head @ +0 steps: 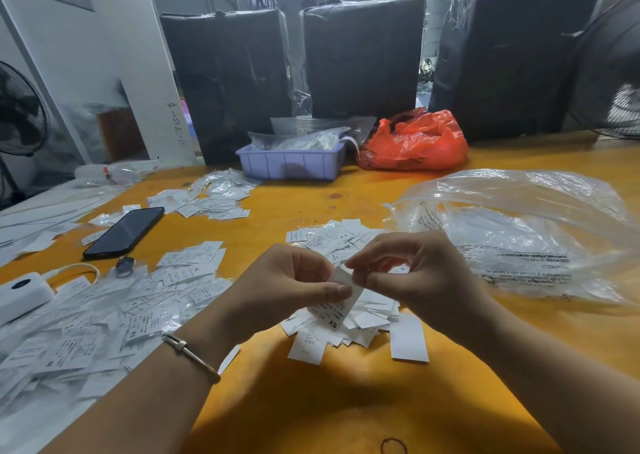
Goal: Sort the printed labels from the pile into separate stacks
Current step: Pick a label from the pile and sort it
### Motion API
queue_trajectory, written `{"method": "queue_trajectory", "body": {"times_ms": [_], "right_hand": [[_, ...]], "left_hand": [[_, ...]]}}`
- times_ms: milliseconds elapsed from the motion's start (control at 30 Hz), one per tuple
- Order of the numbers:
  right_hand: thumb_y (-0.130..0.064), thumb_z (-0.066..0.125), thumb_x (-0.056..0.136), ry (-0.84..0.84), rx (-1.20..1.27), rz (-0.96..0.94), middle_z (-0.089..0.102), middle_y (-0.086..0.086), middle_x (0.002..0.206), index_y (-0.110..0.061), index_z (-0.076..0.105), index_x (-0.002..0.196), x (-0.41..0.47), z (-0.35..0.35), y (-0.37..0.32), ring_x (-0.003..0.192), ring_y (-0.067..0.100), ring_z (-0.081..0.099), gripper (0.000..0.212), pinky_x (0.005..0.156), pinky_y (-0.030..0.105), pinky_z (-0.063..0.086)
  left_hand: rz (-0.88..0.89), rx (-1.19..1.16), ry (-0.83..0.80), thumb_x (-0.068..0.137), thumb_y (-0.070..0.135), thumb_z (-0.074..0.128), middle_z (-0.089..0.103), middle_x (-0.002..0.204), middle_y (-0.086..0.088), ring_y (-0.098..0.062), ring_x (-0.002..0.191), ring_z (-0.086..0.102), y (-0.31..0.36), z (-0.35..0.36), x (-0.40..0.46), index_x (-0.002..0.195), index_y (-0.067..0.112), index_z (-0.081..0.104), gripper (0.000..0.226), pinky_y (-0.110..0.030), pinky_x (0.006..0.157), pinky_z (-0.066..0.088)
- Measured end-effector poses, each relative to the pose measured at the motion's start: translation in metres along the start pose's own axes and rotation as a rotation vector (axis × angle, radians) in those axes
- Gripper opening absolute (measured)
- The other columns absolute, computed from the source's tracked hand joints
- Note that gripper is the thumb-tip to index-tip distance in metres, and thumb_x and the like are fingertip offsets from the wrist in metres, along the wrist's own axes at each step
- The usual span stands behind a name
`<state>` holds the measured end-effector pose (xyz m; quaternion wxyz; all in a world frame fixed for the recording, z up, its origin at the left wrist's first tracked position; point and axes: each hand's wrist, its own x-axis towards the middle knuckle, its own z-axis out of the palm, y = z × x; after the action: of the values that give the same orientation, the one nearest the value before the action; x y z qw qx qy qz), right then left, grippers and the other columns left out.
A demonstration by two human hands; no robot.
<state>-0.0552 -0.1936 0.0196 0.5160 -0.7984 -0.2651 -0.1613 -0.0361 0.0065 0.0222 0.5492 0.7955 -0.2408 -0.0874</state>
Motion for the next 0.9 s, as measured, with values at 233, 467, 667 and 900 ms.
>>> {"method": "queue_trajectory", "body": {"times_ms": [233, 467, 667, 900], "right_hand": [[-0.01, 0.071, 0.083, -0.184, 0.015, 0.072, 0.07, -0.002, 0.084, -0.012, 0.079, 0.088, 0.002, 0.001, -0.003, 0.082, 0.013, 0.064, 0.009, 0.078, 0.037, 0.052], [-0.009, 0.067, 0.084, -0.059, 0.052, 0.132, 0.07, -0.004, 0.081, -0.016, 0.077, 0.084, 0.004, -0.005, 0.003, 0.081, 0.016, 0.064, 0.012, 0.075, 0.034, 0.053], [-0.003, 0.068, 0.079, -0.049, -0.246, 0.2, 0.069, -0.006, 0.09, -0.021, 0.074, 0.09, 0.007, -0.014, 0.023, 0.085, 0.011, 0.061, 0.022, 0.081, 0.037, 0.053], [-0.033, 0.084, 0.068, -0.528, -0.352, 0.15, 0.045, -0.023, 0.125, -0.037, 0.066, 0.094, 0.005, -0.012, 0.024, 0.121, -0.008, 0.032, 0.032, 0.094, 0.006, 0.025]], "left_hand": [[-0.016, 0.042, -0.017, 0.076, 0.019, 0.077, 0.075, 0.079, -0.01, -0.016, 0.074, 0.067, -0.005, -0.001, 0.002, 0.085, 0.008, 0.077, 0.014, -0.023, 0.063, 0.053], [-0.04, 0.06, 0.043, 0.068, 0.033, 0.075, 0.077, 0.086, -0.004, -0.025, 0.086, 0.069, -0.002, -0.008, 0.002, 0.082, 0.018, 0.075, 0.021, -0.038, 0.072, 0.058], [-0.1, 0.168, 0.183, 0.087, 0.014, 0.071, 0.076, 0.086, 0.006, -0.004, 0.082, 0.067, -0.009, -0.026, 0.005, 0.08, 0.02, 0.074, 0.009, -0.014, 0.062, 0.052], [-0.205, 0.253, 0.347, 0.091, 0.009, 0.066, 0.073, 0.082, 0.002, -0.014, 0.082, 0.064, -0.017, -0.047, 0.007, 0.086, 0.013, 0.071, 0.007, -0.023, 0.062, 0.05]]}}
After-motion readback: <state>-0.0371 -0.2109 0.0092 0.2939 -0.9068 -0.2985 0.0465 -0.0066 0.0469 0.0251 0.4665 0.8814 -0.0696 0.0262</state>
